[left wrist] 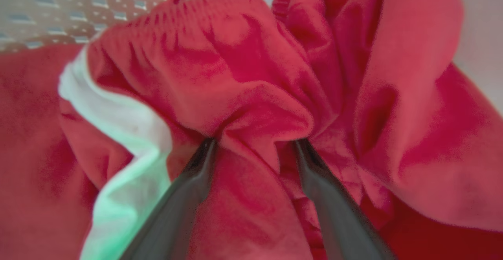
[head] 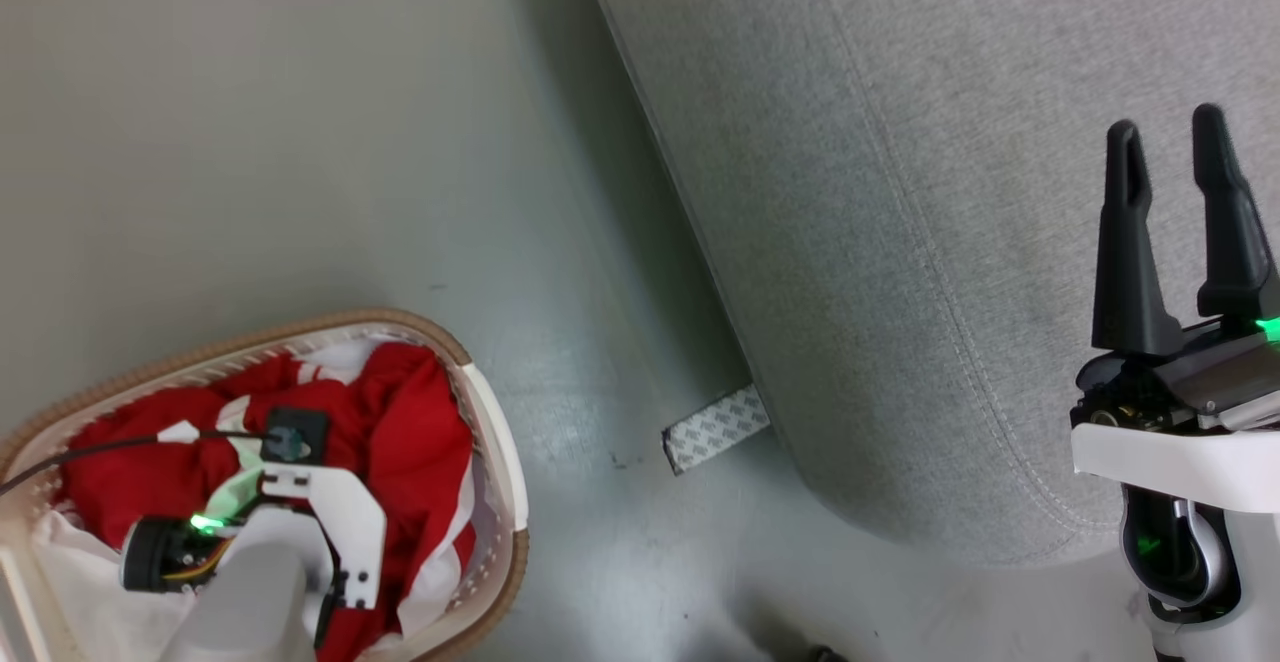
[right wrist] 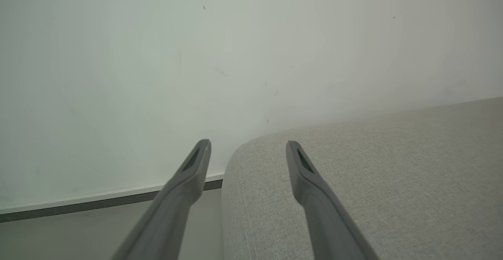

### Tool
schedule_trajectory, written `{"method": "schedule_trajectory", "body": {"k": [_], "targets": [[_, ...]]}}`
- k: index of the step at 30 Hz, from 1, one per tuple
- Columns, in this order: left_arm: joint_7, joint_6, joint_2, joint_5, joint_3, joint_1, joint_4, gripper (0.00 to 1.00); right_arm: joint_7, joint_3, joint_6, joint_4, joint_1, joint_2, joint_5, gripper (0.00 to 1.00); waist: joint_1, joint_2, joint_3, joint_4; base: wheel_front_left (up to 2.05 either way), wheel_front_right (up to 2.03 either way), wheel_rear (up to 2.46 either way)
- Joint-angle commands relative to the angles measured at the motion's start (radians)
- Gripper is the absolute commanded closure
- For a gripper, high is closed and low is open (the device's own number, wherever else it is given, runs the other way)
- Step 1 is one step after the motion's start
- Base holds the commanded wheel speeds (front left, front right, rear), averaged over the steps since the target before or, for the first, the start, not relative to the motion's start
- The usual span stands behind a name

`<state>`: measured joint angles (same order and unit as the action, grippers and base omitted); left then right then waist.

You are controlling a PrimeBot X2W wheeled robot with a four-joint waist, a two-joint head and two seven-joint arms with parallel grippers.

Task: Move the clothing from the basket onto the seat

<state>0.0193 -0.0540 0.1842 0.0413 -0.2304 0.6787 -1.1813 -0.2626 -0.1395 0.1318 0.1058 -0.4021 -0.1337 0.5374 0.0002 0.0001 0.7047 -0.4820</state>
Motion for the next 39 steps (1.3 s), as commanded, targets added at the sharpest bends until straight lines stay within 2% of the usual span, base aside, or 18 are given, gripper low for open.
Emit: {"method": "schedule_trajectory", "body": {"k": [1,2,3,4,9,14,22,27,31,39], "targets": [[0.005,-0.008,0.011,-0.003,-0.001,0.022,-0.015,0.05,-0.003,0.006,-0.002,0.015,-0.011,0.002,0.003,0.0,-0.0002,-0.0001,0.034,-0.01,0.0,0.0,0.0],[0.004,-0.01,0.011,-0.002,-0.002,0.029,-0.021,0.27,-0.003,0.008,-0.002,0.019,-0.009,0.003,0.003,0.0,-0.0002,-0.0001,0.039,-0.009,0.0,0.0,0.0],[0.001,-0.015,0.011,-0.001,-0.004,0.035,-0.025,0.8,-0.003,0.008,-0.002,0.019,-0.007,0.004,0.002,0.0,-0.0002,-0.0001,0.042,-0.008,0.0,0.0,0.0],[-0.004,-0.016,0.011,-0.002,-0.006,0.039,-0.029,1.0,-0.003,0.008,-0.002,0.017,-0.005,0.006,0.0,0.0,-0.0002,-0.0001,0.044,-0.007,0.0,0.0,0.0],[-0.035,-0.008,0.0,0.012,-0.009,0.039,-0.041,1.0,-0.003,0.008,-0.002,0.006,0.004,0.01,-0.009,0.0,-0.0002,-0.0001,0.033,0.007,0.0,0.0,0.0],[-0.086,0.005,-0.021,0.037,-0.003,0.011,-0.059,1.0,-0.003,0.006,-0.002,-0.005,0.011,-0.006,-0.013,0.0,-0.0002,-0.0001,-0.027,0.031,0.0,0.0,0.0],[-0.219,0.035,-0.078,0.083,0.01,-0.03,-0.056,1.0,-0.003,0.002,-0.002,-0.025,0.054,-0.042,-0.03,0.0,-0.0002,-0.0001,-0.189,0.109,0.0,0.0,0.0],[-0.271,0.072,-0.108,0.118,0.013,-0.071,-0.026,1.0,-0.003,-0.004,-0.002,-0.044,0.096,-0.057,-0.043,0.0,-0.0002,-0.0001,-0.317,0.166,0.0,0.0,0.0],[-0.285,0.101,-0.121,0.142,0.015,-0.124,0.036,1.0,-0.003,-0.017,-0.002,-0.062,0.137,-0.069,-0.057,0.0,-0.0002,-0.0001,-0.419,0.21,0.0,0.0,0.0],[-0.284,0.134,-0.127,0.181,0.029,-0.281,0.325,1.0,-0.003,-0.048,-0.002,-0.087,0.21,-0.072,-0.081,0.0,-0.0002,-0.0001,-0.577,0.269,0.0,0.0,0.0]]}}
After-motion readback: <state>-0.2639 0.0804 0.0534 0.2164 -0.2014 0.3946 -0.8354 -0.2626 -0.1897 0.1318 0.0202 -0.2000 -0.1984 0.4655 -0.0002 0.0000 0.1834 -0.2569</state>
